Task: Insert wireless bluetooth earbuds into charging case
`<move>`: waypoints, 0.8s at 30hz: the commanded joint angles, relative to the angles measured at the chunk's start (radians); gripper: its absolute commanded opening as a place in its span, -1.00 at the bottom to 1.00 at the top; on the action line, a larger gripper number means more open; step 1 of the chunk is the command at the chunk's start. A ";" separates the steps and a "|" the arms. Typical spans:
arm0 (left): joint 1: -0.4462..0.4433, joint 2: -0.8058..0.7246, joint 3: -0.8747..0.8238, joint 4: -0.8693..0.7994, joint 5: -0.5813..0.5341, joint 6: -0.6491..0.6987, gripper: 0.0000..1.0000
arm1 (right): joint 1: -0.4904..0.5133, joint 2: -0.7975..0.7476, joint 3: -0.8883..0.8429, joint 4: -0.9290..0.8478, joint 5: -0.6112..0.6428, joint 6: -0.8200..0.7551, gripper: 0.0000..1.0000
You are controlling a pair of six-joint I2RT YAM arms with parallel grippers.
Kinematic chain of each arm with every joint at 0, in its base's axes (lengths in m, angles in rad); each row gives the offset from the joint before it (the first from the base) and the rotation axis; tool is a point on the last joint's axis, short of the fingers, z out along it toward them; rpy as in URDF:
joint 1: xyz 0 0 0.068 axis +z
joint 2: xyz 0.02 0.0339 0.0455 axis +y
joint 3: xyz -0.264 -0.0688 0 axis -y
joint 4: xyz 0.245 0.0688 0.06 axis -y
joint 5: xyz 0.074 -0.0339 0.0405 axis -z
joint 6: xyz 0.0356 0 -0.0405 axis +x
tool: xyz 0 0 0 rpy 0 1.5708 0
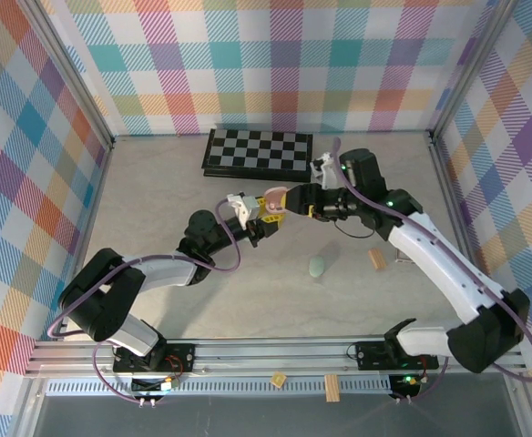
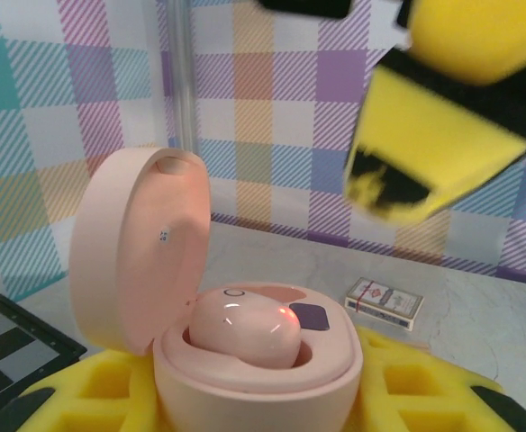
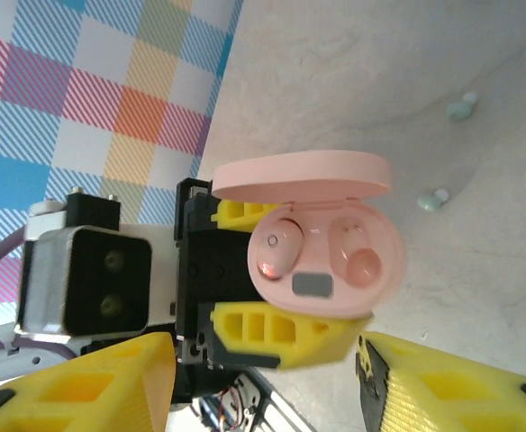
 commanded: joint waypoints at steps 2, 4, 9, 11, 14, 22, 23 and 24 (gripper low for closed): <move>0.040 -0.075 -0.055 0.069 0.002 -0.032 -0.39 | -0.062 -0.087 -0.112 0.046 0.103 0.005 0.10; 0.050 -0.104 -0.080 0.062 -0.001 -0.036 -0.39 | -0.086 -0.098 -0.165 0.097 0.127 0.036 0.11; 0.055 -0.214 -0.127 -0.024 0.000 -0.028 -0.38 | -0.120 0.003 -0.251 0.205 0.126 0.075 0.12; 0.054 -0.259 -0.141 -0.067 -0.001 -0.023 -0.38 | -0.120 0.091 -0.242 0.230 0.084 0.061 0.13; 0.055 -0.334 -0.157 -0.142 -0.004 -0.015 -0.38 | -0.121 0.245 -0.182 0.215 0.014 0.059 0.14; 0.055 -0.496 -0.173 -0.322 -0.025 0.023 -0.37 | -0.034 0.552 -0.047 0.269 -0.095 0.101 0.15; 0.055 -0.504 -0.172 -0.330 -0.026 0.023 -0.37 | -0.023 0.575 -0.035 0.282 -0.098 0.109 0.15; 0.056 -0.513 -0.173 -0.336 -0.026 0.024 -0.37 | -0.014 0.600 -0.023 0.292 -0.101 0.121 0.15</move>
